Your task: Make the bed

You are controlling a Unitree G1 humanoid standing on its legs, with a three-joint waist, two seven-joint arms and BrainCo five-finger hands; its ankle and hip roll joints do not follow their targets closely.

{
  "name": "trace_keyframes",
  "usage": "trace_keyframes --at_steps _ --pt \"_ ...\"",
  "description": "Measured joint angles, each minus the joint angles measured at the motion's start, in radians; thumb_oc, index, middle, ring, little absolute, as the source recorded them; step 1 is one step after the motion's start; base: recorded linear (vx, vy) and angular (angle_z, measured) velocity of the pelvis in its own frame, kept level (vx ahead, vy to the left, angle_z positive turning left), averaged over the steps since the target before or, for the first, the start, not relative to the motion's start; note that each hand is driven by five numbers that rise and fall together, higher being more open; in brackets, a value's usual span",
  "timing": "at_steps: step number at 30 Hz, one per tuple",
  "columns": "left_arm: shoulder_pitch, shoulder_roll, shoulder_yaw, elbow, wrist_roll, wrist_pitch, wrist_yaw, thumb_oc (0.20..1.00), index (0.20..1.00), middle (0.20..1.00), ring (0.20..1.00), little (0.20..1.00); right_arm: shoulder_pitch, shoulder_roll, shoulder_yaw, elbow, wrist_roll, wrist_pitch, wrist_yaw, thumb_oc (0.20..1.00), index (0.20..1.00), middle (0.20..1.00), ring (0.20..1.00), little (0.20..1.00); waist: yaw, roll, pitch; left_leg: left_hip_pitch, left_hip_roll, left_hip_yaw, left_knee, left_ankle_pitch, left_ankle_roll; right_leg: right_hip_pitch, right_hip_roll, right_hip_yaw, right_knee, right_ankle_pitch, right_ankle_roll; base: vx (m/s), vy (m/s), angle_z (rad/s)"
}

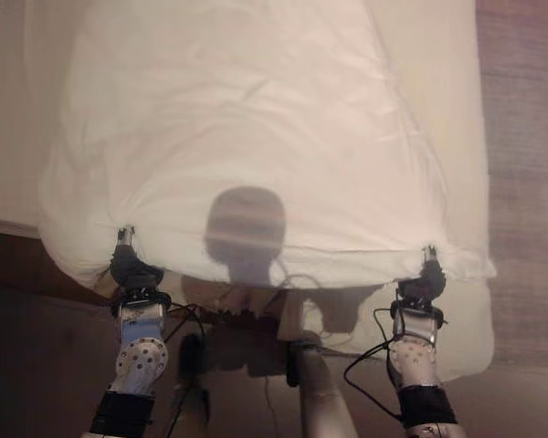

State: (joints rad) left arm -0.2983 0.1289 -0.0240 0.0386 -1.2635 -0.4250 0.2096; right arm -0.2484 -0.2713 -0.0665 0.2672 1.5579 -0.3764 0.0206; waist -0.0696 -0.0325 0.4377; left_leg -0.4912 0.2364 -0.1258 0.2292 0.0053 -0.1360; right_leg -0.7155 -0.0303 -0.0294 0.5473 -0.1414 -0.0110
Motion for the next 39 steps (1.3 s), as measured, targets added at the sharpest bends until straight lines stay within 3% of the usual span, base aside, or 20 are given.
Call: trace_keyframes --at_steps 1,2,3,4,5,6,7,8,9,12,13,16,17,19,23,27,30,32,35,39 --pt "-0.014 -0.002 -0.010 0.057 0.025 0.009 -0.004 0.200 0.200 0.200 0.200 0.200 0.019 -0.002 -0.022 -0.012 -0.008 0.020 -0.002 0.200 0.200 0.200 0.200 0.200 0.001 0.012 0.007 -0.045 0.005 0.111 0.084 -0.022 0.015 0.019 -0.034 -0.042 -0.022 0.030 -0.054 0.00 0.343 0.51" --pt "0.029 0.011 -0.013 0.068 0.026 0.025 0.024 0.200 0.200 0.200 0.200 0.200 0.041 0.011 -0.026 -0.011 -0.007 0.009 -0.008 0.200 0.200 0.200 0.200 0.200 -0.009 0.009 0.001 -0.032 -0.016 0.120 0.058 -0.013 0.025 0.034 -0.037 -0.012 -0.048 0.043 -0.052 0.08 0.684 0.05" --pt "0.060 0.010 0.000 0.050 0.026 0.021 0.028 0.200 0.200 0.200 0.200 0.200 0.039 0.016 -0.003 -0.011 -0.008 0.010 -0.008 0.200 0.200 0.200 0.200 0.200 0.002 0.018 -0.003 -0.006 0.001 0.108 0.025 -0.012 0.016 0.039 -0.019 -0.005 -0.061 0.037 -0.020 0.14 0.982 -0.28" --pt "0.051 0.019 0.003 0.059 0.028 0.016 0.030 0.200 0.200 0.200 0.200 0.200 0.038 0.031 0.008 -0.012 -0.013 0.010 -0.002 0.200 0.200 0.200 0.200 0.200 0.008 0.019 -0.003 -0.028 -0.022 0.117 0.058 -0.011 -0.055 0.045 -0.042 0.006 -0.080 0.042 0.038 0.20 1.029 0.32" --pt "-0.010 0.024 -0.056 0.117 0.032 0.031 0.032 0.200 0.200 0.200 0.200 0.200 0.073 0.022 -0.023 -0.036 -0.014 0.008 -0.003 0.200 0.200 0.200 0.200 0.200 -0.026 0.027 0.003 -0.108 -0.118 0.184 0.202 -0.032 -0.014 0.063 -0.155 -0.038 -0.104 0.065 0.060 0.19 0.809 1.06" --pt "-0.017 0.019 -0.075 0.118 0.032 0.045 0.028 0.200 0.200 0.200 0.200 0.200 0.081 0.020 -0.038 -0.041 -0.014 0.009 -0.003 0.200 0.200 0.200 0.200 0.200 -0.055 0.036 -0.001 -0.106 -0.174 0.196 0.202 -0.052 0.046 0.084 -0.184 -0.026 -0.143 0.099 0.034 0.12 0.516 1.16" --pt "0.002 0.025 -0.084 0.097 0.036 0.051 0.023 0.200 0.200 0.200 0.200 0.200 0.084 0.026 -0.042 -0.029 -0.014 0.012 -0.002 0.200 0.200 0.200 0.200 0.200 -0.062 0.046 -0.004 -0.070 -0.200 0.218 0.182 -0.028 0.082 0.109 -0.173 -0.037 -0.196 0.165 0.016 0.10 0.642 -0.28" --pt "0.051 0.070 -0.080 0.067 0.071 0.051 0.003 0.200 0.200 0.200 0.200 0.200 0.065 0.063 -0.016 -0.015 -0.016 0.029 0.010 0.200 0.200 0.200 0.200 0.200 -0.030 0.049 -0.024 -0.044 -0.178 0.264 0.182 -0.114 0.133 0.145 -0.186 -0.054 -0.293 0.223 0.012 0.02 0.569 -0.86" --pt "0.041 0.086 -0.078 0.071 0.074 0.059 -0.005 0.200 0.200 0.200 0.200 0.200 0.078 0.063 -0.006 -0.036 -0.017 0.035 0.022 0.200 0.200 0.200 0.200 0.200 -0.038 0.047 -0.026 -0.047 -0.208 0.300 0.201 -0.136 0.170 0.165 -0.197 -0.038 -0.313 0.205 0.031 0.01 0.735 -0.94" --pt "0.053 0.083 -0.035 0.066 0.074 0.067 -0.012 0.200 0.200 0.200 0.200 0.200 0.079 0.073 0.031 -0.042 -0.017 0.053 0.036 0.200 0.200 0.200 0.200 0.200 -0.035 0.046 -0.029 -0.045 -0.225 0.363 0.182 -0.122 0.211 0.142 -0.153 -0.029 -0.261 0.169 0.104 -0.05 0.387 -0.36" --pt "0.057 0.076 -0.016 0.061 0.074 0.067 -0.008 0.200 0.200 0.200 0.200 0.200 0.076 0.076 0.049 -0.041 -0.017 0.063 0.036 0.200 0.200 0.200 0.200 0.200 -0.036 0.043 -0.031 -0.044 -0.237 0.367 0.143 -0.108 0.228 0.103 -0.081 -0.024 -0.123 0.085 0.135 0.00 0.189 -0.33" --pt "0.073 0.081 -0.004 0.061 0.075 0.074 -0.003 0.200 0.200 0.200 0.200 0.200 0.073 0.072 0.049 -0.045 -0.035 0.065 0.037 0.200 0.200 0.200 0.200 0.200 -0.046 0.036 -0.033 -0.013 -0.280 0.399 0.062 -0.063 0.250 0.097 0.061 0.012 -0.075 0.005 0.067 0.02 0.157 -0.22" --pt "0.078 0.081 -0.005 0.061 0.075 0.081 -0.003 0.200 0.200 0.200 0.200 0.200 0.071 0.064 0.053 -0.043 -0.037 0.065 0.037 0.200 0.200 0.200 0.200 0.200 -0.050 0.036 -0.033 -0.006 -0.292 0.399 0.054 -0.059 0.254 0.108 0.069 0.029 -0.096 0.005 0.029 0.00 0.056 -0.27" --pt "0.080 0.086 -0.007 0.061 0.074 0.087 -0.001 0.200 0.200 0.200 0.200 0.200 0.060 0.055 0.069 -0.036 -0.041 0.066 0.037 0.200 0.200 0.200 0.200 0.200 -0.053 0.036 -0.032 0.011 -0.312 0.370 0.036 -0.051 0.253 0.126 0.070 0.053 -0.107 0.028 -0.006 0.01 0.022 -0.30" --pt "0.102 0.085 -0.033 0.020 0.073 0.089 -0.001 0.200 0.200 0.200 0.200 0.200 0.063 0.049 0.077 -0.035 -0.079 0.066 0.035 0.200 0.200 0.200 0.200 0.200 -0.054 0.038 -0.033 0.049 -0.327 0.369 -0.036 -0.022 0.245 0.136 0.063 0.059 -0.134 0.034 -0.010 0.00 -0.086 -0.10" --pt "0.116 0.084 -0.041 0.020 0.072 0.093 0.000 0.200 0.200 0.200 0.200 0.200 0.063 0.037 0.075 -0.031 -0.118 0.065 0.013 0.200 0.200 0.200 0.200 0.200 -0.049 0.039 -0.033 0.017 -0.328 0.364 0.024 -0.001 0.187 0.139 0.057 0.061 -0.130 0.039 -0.040 -0.05 -0.117 0.15" --pt "0.111 0.066 -0.040 0.018 0.072 0.094 -0.001 0.200 0.200 0.200 0.200 0.200 0.051 0.013 0.078 -0.029 -0.143 0.067 0.001 0.200 0.200 0.200 0.200 0.200 -0.038 0.036 -0.031 -0.027 -0.347 0.248 0.115 0.005 0.160 0.138 0.041 0.081 -0.114 0.046 -0.075 -0.01 -0.044 -0.09" --pt "0.113 0.057 -0.032 0.014 0.072 0.091 -0.001 0.200 0.200 0.200 0.200 0.200 0.044 0.016 0.074 -0.032 -0.151 0.066 -0.009 0.200 0.200 0.200 0.200 0.200 -0.046 0.025 -0.026 -0.047 -0.282 0.176 0.157 -0.049 0.095 0.134 0.034 0.081 -0.128 0.059 -0.087 0.05 0.110 -0.04" --pt "0.104 0.046 -0.030 0.009 0.072 0.084 0.000 0.200 0.200 0.200 0.200 0.200 0.032 0.010 0.074 -0.032 -0.152 0.063 -0.009 0.200 0.200 0.200 0.200 0.200 -0.046 0.018 -0.020 -0.022 -0.173 0.026 0.017 -0.048 0.083 0.112 0.057 0.136 -0.138 0.080 -0.073 0.03 0.202 -0.17" --pt "0.105 0.046 -0.032 0.002 0.072 0.077 0.006 0.200 0.200 0.200 0.200 0.200 0.026 0.012 0.075 -0.026 -0.150 0.057 -0.007 0.200 0.200 0.200 0.200 0.200 -0.024 0.015 -0.018 0.004 -0.059 -0.071 -0.121 -0.034 0.048 0.097 0.088 0.155 -0.119 0.074 -0.051 0.02 0.164 -0.32"
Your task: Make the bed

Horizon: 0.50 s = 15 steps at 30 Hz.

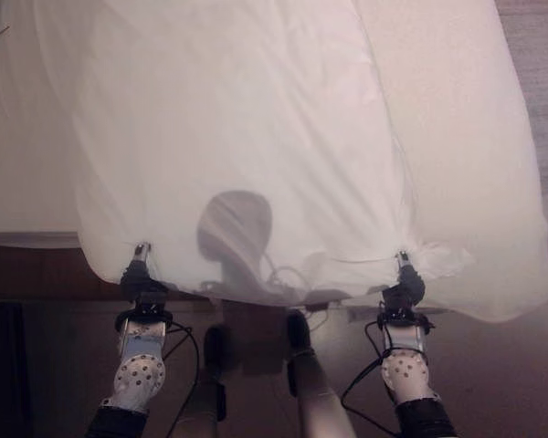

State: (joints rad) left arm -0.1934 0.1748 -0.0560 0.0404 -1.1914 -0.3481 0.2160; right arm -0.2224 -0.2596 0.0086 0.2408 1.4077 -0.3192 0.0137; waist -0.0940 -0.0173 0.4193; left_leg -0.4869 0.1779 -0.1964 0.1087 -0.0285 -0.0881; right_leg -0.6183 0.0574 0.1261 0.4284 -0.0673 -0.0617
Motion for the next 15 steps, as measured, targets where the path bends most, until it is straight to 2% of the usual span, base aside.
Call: trace_keyframes --at_steps 1,2,3,4,5,6,8,9,10,11,13,15 --pt "0.003 0.000 0.000 -0.006 0.000 -0.002 0.000 0.200 0.200 0.200 0.200 0.200 -0.004 -0.001 0.000 0.000 0.000 -0.001 0.000 0.200 0.200 0.200 0.200 0.200 0.003 0.000 0.000 0.000 0.007 0.000 -0.001 0.009 0.009 -0.005 0.005 0.002 0.007 -0.003 0.006 0.02 0.647 -0.44" --pt "0.019 -0.001 0.000 -0.025 0.000 -0.010 0.000 0.200 0.200 0.200 0.200 0.200 -0.013 -0.001 0.004 -0.002 0.000 -0.001 0.000 0.200 0.200 0.200 0.200 0.200 0.005 0.007 -0.002 0.013 0.005 0.002 0.007 0.060 0.044 -0.021 0.020 0.002 0.029 -0.014 0.023 0.05 1.213 -0.29" --pt "0.010 0.007 -0.039 -0.005 0.000 -0.025 -0.004 0.200 0.200 0.200 0.200 0.200 0.003 -0.021 0.003 -0.013 -0.001 -0.003 -0.001 0.200 0.200 0.200 0.200 0.200 0.002 0.021 0.006 -0.016 -0.010 0.071 0.063 0.036 0.005 -0.026 -0.013 -0.018 0.045 -0.022 0.042 0.04 1.220 0.18" --pt "-0.014 0.001 -0.075 0.019 0.000 -0.001 -0.005 0.200 0.200 0.200 0.200 0.200 0.022 -0.034 -0.024 -0.036 0.001 -0.013 -0.005 0.200 0.200 0.200 0.200 0.200 -0.006 0.017 0.008 -0.051 -0.072 0.108 0.120 0.041 0.012 -0.014 -0.065 -0.002 0.001 -0.004 0.075 0.06 0.821 0.44" --pt "-0.017 -0.004 -0.089 0.026 0.000 0.007 -0.007 0.200 0.200 0.200 0.200 0.200 0.031 -0.035 -0.036 -0.035 0.001 -0.014 -0.006 0.200 0.200 0.200 0.200 0.200 -0.006 0.014 0.008 -0.036 -0.108 0.112 0.111 0.062 0.029 -0.004 -0.090 -0.004 -0.022 0.005 0.091 0.08 0.682 0.32" --pt "0.006 -0.004 -0.090 0.023 0.000 0.006 -0.013 0.200 0.200 0.200 0.200 0.200 0.021 -0.024 -0.020 -0.027 0.000 -0.016 -0.007 0.200 0.200 0.200 0.200 0.200 -0.021 0.030 0.007 -0.002 -0.138 0.134 0.101 0.049 -0.018 0.032 -0.114 0.012 -0.052 0.018 0.126 0.08 0.678 -0.01" --pt "0.008 -0.003 -0.090 0.045 -0.001 0.010 -0.016 0.200 0.200 0.200 0.200 0.200 0.022 0.005 -0.015 -0.038 0.000 -0.009 -0.007 0.200 0.200 0.200 0.200 0.200 -0.004 0.029 0.005 0.025 -0.186 0.171 0.117 0.030 0.033 0.066 -0.168 0.039 -0.105 0.049 0.171 0.08 0.586 -0.37" --pt "0.014 0.005 -0.090 0.045 -0.001 0.010 -0.022 0.200 0.200 0.200 0.200 0.200 0.014 0.013 -0.002 -0.033 -0.001 -0.004 -0.006 0.200 0.200 0.200 0.200 0.200 0.014 0.031 0.005 0.029 -0.195 0.226 0.147 0.004 0.070 0.086 -0.215 -0.008 -0.143 0.075 0.178 0.06 0.778 -1.02" --pt "0.027 0.005 -0.079 0.042 0.000 0.010 -0.027 0.200 0.200 0.200 0.200 0.200 0.007 0.015 0.020 -0.022 -0.002 0.003 -0.007 0.200 0.200 0.200 0.200 0.200 0.039 0.035 0.001 0.030 -0.206 0.266 0.168 -0.021 0.095 0.101 -0.248 -0.048 -0.197 0.117 0.155 0.01 0.498 -0.93" --pt "0.031 -0.004 -0.075 0.042 0.000 0.009 -0.031 0.200 0.200 0.200 0.200 0.200 0.008 0.018 0.029 -0.023 -0.004 0.009 -0.007 0.200 0.200 0.200 0.200 0.200 0.034 0.040 -0.002 0.026 -0.224 0.276 0.181 -0.030 0.110 0.114 -0.254 -0.063 -0.217 0.127 0.141 -0.03 0.437 -0.56" --pt "0.044 0.005 -0.054 0.040 0.000 0.015 -0.045 0.200 0.200 0.200 0.200 0.200 0.025 0.018 0.032 -0.025 -0.004 0.013 -0.005 0.200 0.200 0.200 0.200 0.200 0.016 0.054 -0.010 0.009 -0.248 0.265 0.184 -0.028 0.130 0.125 -0.258 -0.044 -0.222 0.114 0.159 -0.02 0.183 0.00" --pt "0.055 0.016 -0.045 0.037 0.000 0.021 -0.051 0.200 0.200 0.200 0.200 0.200 0.045 0.021 0.033 -0.027 -0.005 0.014 -0.005 0.200 0.200 0.200 0.200 0.200 0.014 0.052 -0.011 -0.007 -0.255 0.270 0.174 -0.011 0.153 0.131 -0.221 -0.035 -0.235 0.101 0.177 -0.05 0.341 0.00"
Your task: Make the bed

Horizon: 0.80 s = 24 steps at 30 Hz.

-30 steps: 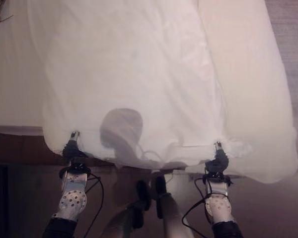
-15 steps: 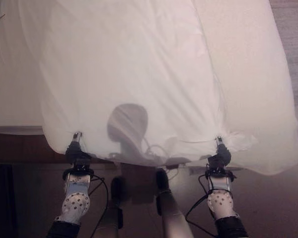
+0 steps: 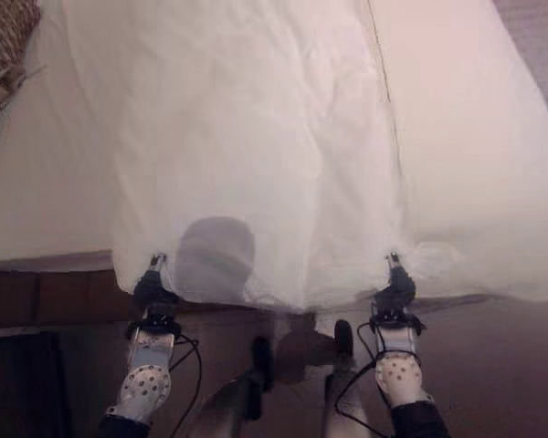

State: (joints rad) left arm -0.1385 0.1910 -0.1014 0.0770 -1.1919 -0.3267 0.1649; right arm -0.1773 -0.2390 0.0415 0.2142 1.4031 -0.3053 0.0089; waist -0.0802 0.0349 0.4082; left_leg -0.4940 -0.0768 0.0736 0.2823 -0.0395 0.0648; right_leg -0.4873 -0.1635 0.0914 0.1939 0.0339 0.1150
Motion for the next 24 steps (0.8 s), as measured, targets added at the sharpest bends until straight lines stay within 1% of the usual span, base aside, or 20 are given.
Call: trace_keyframes --at_steps 1,2,3,4,5,6,7,12,13,14,15,16,17,18,19,20,21,22,23,24 --pt "0.005 0.004 0.003 0.000 0.000 0.004 0.000 0.200 0.200 0.200 0.200 0.200 0.005 0.003 0.000 -0.004 0.000 0.000 0.000 0.200 0.200 0.200 0.200 0.200 -0.004 -0.003 -0.002 0.002 -0.007 0.012 -0.015 0.009 0.006 -0.006 0.021 0.002 0.018 -0.013 0.020 -0.06 0.281 -0.33" --pt "0.028 0.005 0.022 -0.016 0.000 0.009 0.003 0.200 0.200 0.200 0.200 0.200 0.004 0.008 0.007 -0.024 -0.005 0.008 0.001 0.200 0.200 0.200 0.200 0.200 0.006 -0.017 -0.001 0.024 0.000 0.034 -0.073 0.043 0.015 -0.100 0.088 0.003 0.254 -0.138 0.070 -0.04 0.113 -0.36" --pt "0.035 0.006 0.026 -0.019 0.000 0.011 0.004 0.200 0.200 0.200 0.200 0.200 0.011 0.004 0.007 -0.032 -0.009 0.009 0.002 0.200 0.200 0.200 0.200 0.200 0.002 -0.018 -0.001 0.033 0.000 0.032 -0.094 0.057 0.014 -0.118 0.132 0.010 0.315 -0.163 0.037 -0.04 0.064 -0.20" --pt "0.056 0.008 0.019 -0.027 0.001 0.014 0.005 0.200 0.200 0.200 0.200 0.200 0.026 -0.006 0.003 -0.035 -0.010 0.005 0.003 0.200 0.200 0.200 0.200 0.200 -0.017 -0.024 -0.005 0.054 -0.018 0.034 -0.117 0.071 0.013 -0.102 0.203 -0.007 0.310 -0.181 -0.019 -0.03 0.031 0.15" --pt "0.058 0.007 0.015 -0.028 0.001 0.016 0.005 0.200 0.200 0.200 0.200 0.200 0.030 -0.014 0.000 -0.035 -0.010 0.004 0.003 0.200 0.200 0.200 0.200 0.200 -0.020 -0.029 -0.008 0.057 -0.029 0.035 -0.118 0.071 0.013 -0.079 0.214 -0.013 0.266 -0.184 -0.091 -0.04 0.001 0.02" --pt "0.062 0.005 0.014 -0.041 0.001 0.016 0.005 0.200 0.200 0.200 0.200 0.200 0.019 -0.023 0.001 -0.031 -0.010 0.004 0.003 0.200 0.200 0.200 0.200 0.200 -0.015 -0.028 -0.008 0.059 -0.028 0.030 -0.125 0.070 0.009 -0.068 0.222 -0.012 0.237 -0.158 -0.142 -0.03 -0.016 -0.20" --pt "0.062 0.005 0.014 -0.051 0.000 0.016 0.005 0.200 0.200 0.200 0.200 0.200 0.015 -0.022 0.005 -0.031 -0.010 0.004 0.004 0.200 0.200 0.200 0.200 0.200 -0.011 -0.028 -0.008 0.060 -0.025 0.025 -0.134 0.073 0.004 -0.064 0.228 -0.008 0.222 -0.146 -0.147 -0.04 -0.049 -0.21" --pt "0.059 0.005 0.003 -0.057 0.000 0.020 0.006 0.200 0.200 0.200 0.200 0.200 0.023 -0.013 0.014 -0.028 -0.010 0.004 0.004 0.200 0.200 0.200 0.200 0.200 -0.012 -0.026 -0.008 0.080 -0.016 -0.008 -0.125 0.068 -0.013 -0.021 0.238 -0.022 0.191 -0.141 -0.151 -0.10 -0.159 0.12" --pt "0.057 0.003 0.001 -0.057 0.000 0.020 0.007 0.200 0.200 0.200 0.200 0.200 0.023 -0.019 0.014 -0.027 -0.010 0.004 0.004 0.200 0.200 0.200 0.200 0.200 -0.008 -0.022 -0.008 0.067 -0.014 -0.021 -0.110 0.072 -0.020 -0.019 0.253 -0.012 0.196 -0.141 -0.154 -0.22 -0.275 0.37" --pt "0.050 0.004 -0.005 -0.057 0.000 0.020 0.011 0.200 0.200 0.200 0.200 0.200 0.024 -0.026 0.013 -0.028 -0.010 0.003 0.003 0.200 0.200 0.200 0.200 0.200 -0.014 -0.019 -0.006 0.041 -0.018 -0.029 -0.072 0.074 -0.043 -0.022 0.256 -0.006 0.206 -0.140 -0.159 -0.17 -0.165 0.80" --pt "0.026 0.001 -0.026 -0.055 0.000 0.027 0.015 0.200 0.200 0.200 0.200 0.200 0.037 -0.040 0.006 -0.015 -0.010 -0.002 0.002 0.200 0.200 0.200 0.200 0.200 -0.016 -0.017 -0.004 -0.011 -0.030 -0.033 0.013 0.091 -0.100 -0.021 0.230 -0.006 0.210 -0.142 -0.170 -0.06 -0.041 0.88" --pt "0.021 0.000 -0.037 -0.055 0.000 0.029 0.016 0.200 0.200 0.200 0.200 0.200 0.029 -0.044 0.002 -0.003 -0.010 -0.002 0.001 0.200 0.200 0.200 0.200 0.200 -0.008 -0.018 -0.005 -0.016 -0.034 -0.037 0.021 0.109 -0.124 -0.019 0.225 -0.004 0.215 -0.139 -0.178 -0.11 -0.103 0.80" --pt "0.019 -0.003 -0.044 -0.057 0.000 0.030 0.016 0.200 0.200 0.200 0.200 0.200 0.030 -0.048 0.005 0.004 -0.010 -0.002 0.001 0.200 0.200 0.200 0.200 0.200 -0.006 -0.018 -0.005 -0.013 -0.042 -0.048 0.023 0.118 -0.139 -0.013 0.222 0.009 0.213 -0.146 -0.192 -0.06 -0.063 0.23" --pt "0.018 -0.011 -0.039 -0.057 0.000 0.031 0.016 0.200 0.200 0.200 0.200 0.200 0.019 -0.047 0.009 0.007 -0.010 -0.002 0.001 0.200 0.200 0.200 0.200 0.200 0.006 -0.018 -0.005 -0.010 -0.046 -0.066 0.022 0.113 -0.135 -0.017 0.223 0.009 0.218 -0.145 -0.203 -0.14 -0.086 -0.14" --pt "0.012 -0.023 -0.032 -0.057 0.000 0.028 0.016 0.200 0.200 0.200 0.200 0.200 0.009 -0.048 0.013 0.005 -0.010 -0.002 0.004 0.200 0.200 0.200 0.200 0.200 0.021 -0.015 -0.004 -0.007 -0.047 -0.108 0.020 0.100 -0.143 -0.030 0.229 0.009 0.231 -0.152 -0.199 -0.09 -0.025 -0.26" --pt "0.004 -0.025 -0.029 -0.057 0.000 0.028 0.016 0.200 0.200 0.200 0.200 0.200 0.001 -0.046 0.016 0.007 -0.009 -0.002 0.003 0.200 0.200 0.200 0.200 0.200 0.023 -0.023 0.005 -0.017 -0.033 -0.116 0.031 0.068 -0.146 -0.031 0.208 -0.006 0.221 -0.136 -0.219 -0.08 0.064 -0.32" --pt "-0.017 -0.010 -0.018 -0.058 0.000 0.028 0.017 0.200 0.200 0.200 0.200 0.200 -0.005 -0.023 0.011 0.002 -0.009 -0.003 0.002 0.200 0.200 0.200 0.200 0.200 0.028 -0.043 0.002 -0.042 -0.005 -0.143 0.094 0.003 -0.126 -0.029 0.184 -0.054 0.173 -0.100 -0.223 0.00 0.083 -0.02" --pt "-0.037 -0.022 -0.014 -0.042 0.000 0.026 0.020 0.200 0.200 0.200 0.200 0.200 -0.001 -0.026 0.003 -0.005 -0.010 -0.004 0.006 0.200 0.200 0.200 0.200 0.200 0.019 -0.057 0.005 -0.036 0.068 -0.192 0.090 -0.010 -0.163 -0.030 0.154 -0.073 0.152 -0.084 -0.215 0.01 0.084 0.05" --pt "-0.041 -0.029 -0.009 -0.043 0.000 0.031 0.021 0.200 0.200 0.200 0.200 0.200 0.004 -0.029 -0.003 -0.004 -0.009 -0.004 0.006 0.200 0.200 0.200 0.200 0.200 0.017 -0.054 0.003 -0.015 0.109 -0.205 0.049 -0.013 -0.161 -0.026 0.156 -0.089 0.146 -0.082 -0.221 0.00 0.069 0.24" --pt "-0.042 -0.042 -0.001 -0.046 0.000 0.029 0.022 0.200 0.200 0.200 0.200 0.200 0.008 -0.030 -0.007 -0.006 -0.009 -0.004 0.006 0.200 0.200 0.200 0.200 0.200 0.012 -0.052 0.003 0.011 0.150 -0.218 0.003 -0.011 -0.168 -0.027 0.159 -0.097 0.152 -0.089 -0.222 0.00 0.292 0.21"
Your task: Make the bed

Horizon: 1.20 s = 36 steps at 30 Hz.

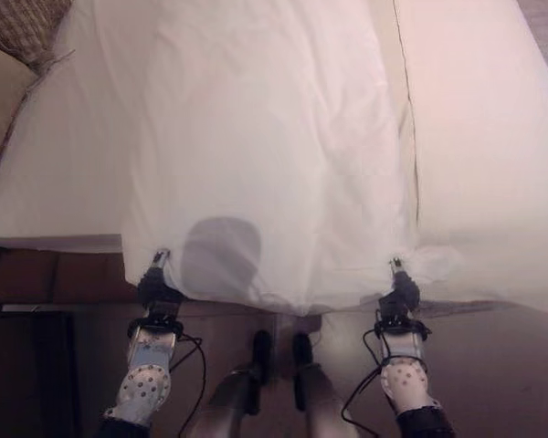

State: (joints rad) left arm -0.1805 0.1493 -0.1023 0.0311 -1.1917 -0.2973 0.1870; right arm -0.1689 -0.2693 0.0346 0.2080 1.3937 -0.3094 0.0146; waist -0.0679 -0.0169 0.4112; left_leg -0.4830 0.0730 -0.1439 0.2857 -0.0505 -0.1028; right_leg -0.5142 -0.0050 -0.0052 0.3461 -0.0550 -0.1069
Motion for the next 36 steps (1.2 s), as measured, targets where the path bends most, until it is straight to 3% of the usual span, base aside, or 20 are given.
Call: trace_keyframes --at_steps 2,3,4,6,7,9,10,11,12,13,14,15,17,18,19,22,23,26,32,36 --pt "-0.005 -0.014 -0.003 0.002 0.000 -0.001 0.003 0.200 0.200 0.200 0.200 0.200 0.003 -0.008 -0.006 0.009 0.000 -0.011 -0.001 0.200 0.200 0.200 0.200 0.200 -0.001 0.007 -0.001 0.034 0.087 -0.015 -0.065 -0.001 -0.005 -0.005 -0.013 -0.016 0.010 -0.004 0.011 0.01 0.398 0.19" --pt "-0.013 -0.015 -0.002 0.002 0.000 -0.001 0.009 0.200 0.200 0.200 0.200 0.200 0.006 -0.008 -0.007 0.008 0.000 -0.015 -0.004 0.200 0.200 0.200 0.200 0.200 -0.002 0.009 -0.001 0.058 0.134 0.028 -0.135 0.000 -0.006 -0.006 -0.012 -0.038 0.012 -0.006 0.018 0.00 0.432 0.15" --pt "-0.016 -0.015 -0.003 0.002 0.000 -0.001 0.011 0.200 0.200 0.200 0.200 0.200 0.005 -0.007 -0.009 0.009 0.000 -0.018 -0.006 0.200 0.200 0.200 0.200 0.200 -0.001 0.010 -0.001 0.068 0.152 0.058 -0.160 -0.001 -0.007 -0.005 -0.014 -0.045 0.013 -0.007 0.020 -0.05 0.643 0.13" --pt "-0.027 -0.017 -0.018 0.019 0.000 -0.004 0.010 0.200 0.200 0.200 0.200 0.200 0.003 -0.004 -0.012 0.005 -0.003 -0.021 -0.009 0.200 0.200 0.200 0.200 0.200 -0.001 0.023 -0.002 0.088 0.138 0.092 -0.163 -0.002 -0.019 -0.005 -0.028 -0.057 0.028 -0.006 0.042 -0.03 0.595 0.18" --pt "-0.049 -0.012 -0.044 0.042 0.000 -0.003 0.009 0.200 0.200 0.200 0.200 0.200 0.009 -0.010 -0.014 0.004 -0.003 -0.029 -0.011 0.200 0.200 0.200 0.200 0.200 -0.004 0.027 -0.005 0.087 0.094 0.117 -0.145 0.008 -0.006 -0.004 -0.050 -0.059 0.027 -0.007 0.067 0.04 0.403 0.26" --pt "-0.051 -0.017 -0.056 0.044 0.000 -0.002 0.008 0.200 0.200 0.200 0.200 0.200 0.000 -0.012 -0.010 0.004 -0.004 -0.029 -0.011 0.200 0.200 0.200 0.200 0.200 -0.005 0.040 -0.007 0.093 0.060 0.126 -0.116 0.034 0.022 -0.003 -0.064 -0.058 0.034 -0.006 0.095 0.09 0.622 0.18" --pt "-0.070 -0.020 -0.080 0.077 0.000 -0.002 -0.004 0.200 0.200 0.200 0.200 0.200 0.013 -0.017 -0.018 -0.003 -0.008 -0.029 -0.009 0.200 0.200 0.200 0.200 0.200 -0.018 0.044 -0.007 0.087 0.018 0.136 -0.085 0.055 -0.029 -0.003 -0.103 -0.051 0.051 -0.012 0.131 0.11 0.633 0.64" --pt "-0.076 -0.014 -0.117 0.110 -0.001 0.001 -0.010 0.200 0.200 0.200 0.200 0.200 0.033 -0.025 -0.028 -0.011 -0.008 -0.023 -0.008 0.200 0.200 0.200 0.200 0.200 -0.042 0.053 -0.005 0.040 -0.044 0.163 -0.026 0.040 0.013 0.012 -0.163 -0.002 0.052 -0.018 0.184 0.16 0.819 0.80" --pt "-0.072 -0.023 -0.128 0.118 -0.001 0.008 -0.012 0.200 0.200 0.200 0.200 0.200 0.040 -0.039 -0.039 -0.019 -0.008 -0.026 -0.008 0.200 0.200 0.200 0.200 0.200 -0.052 0.073 -0.009 0.048 -0.049 0.181 -0.030 0.058 0.049 0.020 -0.169 0.023 0.045 -0.023 0.198 0.08 0.324 0.57" --pt "-0.059 -0.017 -0.130 0.112 -0.001 0.008 -0.013 0.200 0.200 0.200 0.200 0.200 0.050 -0.030 -0.036 -0.013 -0.008 -0.026 -0.007 0.200 0.200 0.200 0.200 0.200 -0.055 0.076 -0.015 0.047 -0.066 0.208 -0.022 0.040 0.073 0.023 -0.169 0.078 0.035 -0.023 0.201 0.10 0.455 0.04" --pt "-0.054 -0.010 -0.128 0.113 -0.001 0.008 -0.018 0.200 0.200 0.200 0.200 0.200 0.057 -0.008 -0.044 -0.012 -0.008 -0.019 -0.003 0.200 0.200 0.200 0.200 0.200 -0.050 0.079 -0.017 0.042 -0.106 0.222 0.007 0.003 0.115 0.039 -0.210 0.116 0.010 -0.026 0.204 0.08 0.473 -0.09" --pt "-0.053 -0.011 -0.126 0.113 -0.001 0.008 -0.020 0.200 0.200 0.200 0.200 0.200 0.066 0.007 -0.040 -0.013 -0.008 -0.017 -0.002 0.200 0.200 0.200 0.200 0.200 -0.058 0.086 -0.021 0.040 -0.130 0.225 0.016 0.000 0.126 0.044 -0.216 0.142 0.006 -0.022 0.199 0.05 0.398 -0.07" --pt "-0.055 -0.009 -0.119 0.105 0.000 0.009 -0.024 0.200 0.200 0.200 0.200 0.200 0.080 0.013 -0.023 -0.011 -0.008 -0.006 0.001 0.200 0.200 0.200 0.200 0.200 -0.053 0.091 -0.023 0.040 -0.152 0.206 0.004 0.016 0.156 -0.029 -0.165 0.176 0.133 -0.071 0.212 0.03 0.180 -0.22" --pt "-0.046 0.002 -0.100 0.107 0.000 0.008 -0.026 0.200 0.200 0.200 0.200 0.200 0.079 0.017 -0.012 -0.013 -0.009 0.009 0.003 0.200 0.200 0.200 0.200 0.200 -0.050 0.092 -0.024 0.041 -0.146 0.202 -0.020 0.026 0.163 -0.072 -0.096 0.152 0.163 -0.100 0.188 0.00 0.065 -0.35" --pt "-0.031 0.010 -0.081 0.106 0.000 0.015 -0.025 0.200 0.200 0.200 0.200 0.200 0.084 0.015 -0.010 -0.014 -0.009 0.011 0.003 0.200 0.200 0.200 0.200 0.200 -0.057 0.091 -0.024 0.057 -0.153 0.196 -0.047 0.036 0.166 -0.082 -0.043 0.133 0.142 -0.104 0.200 0.00 0.081 -0.27" --pt "-0.009 0.020 -0.076 0.103 0.000 0.023 -0.023 0.200 0.200 0.200 0.200 0.200 0.101 0.013 -0.012 -0.011 -0.009 0.009 0.004 0.200 0.200 0.200 0.200 0.200 -0.070 0.082 -0.025 0.088 -0.169 0.190 -0.076 0.037 0.168 -0.065 0.044 0.085 0.074 -0.063 0.210 0.03 0.031 0.16" --pt "0.005 0.019 -0.080 0.093 0.000 0.027 -0.021 0.200 0.200 0.200 0.200 0.200 0.113 0.011 -0.011 -0.009 -0.009 0.009 0.004 0.200 0.200 0.200 0.200 0.200 -0.095 0.077 -0.028 0.097 -0.187 0.196 -0.087 0.038 0.167 -0.038 0.046 0.083 0.031 0.030 0.129 0.05 -0.006 0.39" --pt "0.044 0.017 -0.074 0.062 0.000 0.028 -0.020 0.200 0.200 0.200 0.200 0.200 0.114 0.013 -0.002 -0.007 -0.009 0.009 0.004 0.200 0.200 0.200 0.200 0.200 -0.078 0.069 -0.030 0.129 -0.175 0.213 -0.137 0.046 0.155 -0.023 0.046 0.042 -0.006 0.040 0.116 0.05 -0.060 -0.16" --pt "0.062 0.000 -0.075 0.060 0.000 0.025 -0.019 0.200 0.200 0.200 0.200 0.200 0.113 0.006 -0.002 0.008 -0.009 0.009 0.002 0.200 0.200 0.200 0.200 0.200 -0.079 0.070 -0.032 0.139 -0.156 0.224 -0.108 0.033 0.121 0.015 0.060 0.033 -0.037 0.036 0.091 0.00 -0.118 -0.01" --pt "0.053 -0.022 -0.076 0.061 -0.001 0.023 -0.013 0.200 0.200 0.200 0.200 0.200 0.107 -0.014 -0.006 0.031 -0.009 0.009 -0.001 0.200 0.200 0.200 0.200 0.200 -0.077 0.069 -0.032 0.120 -0.161 0.219 -0.084 0.015 0.083 0.008 0.057 0.040 -0.033 0.031 0.039 0.00 -0.027 0.01"
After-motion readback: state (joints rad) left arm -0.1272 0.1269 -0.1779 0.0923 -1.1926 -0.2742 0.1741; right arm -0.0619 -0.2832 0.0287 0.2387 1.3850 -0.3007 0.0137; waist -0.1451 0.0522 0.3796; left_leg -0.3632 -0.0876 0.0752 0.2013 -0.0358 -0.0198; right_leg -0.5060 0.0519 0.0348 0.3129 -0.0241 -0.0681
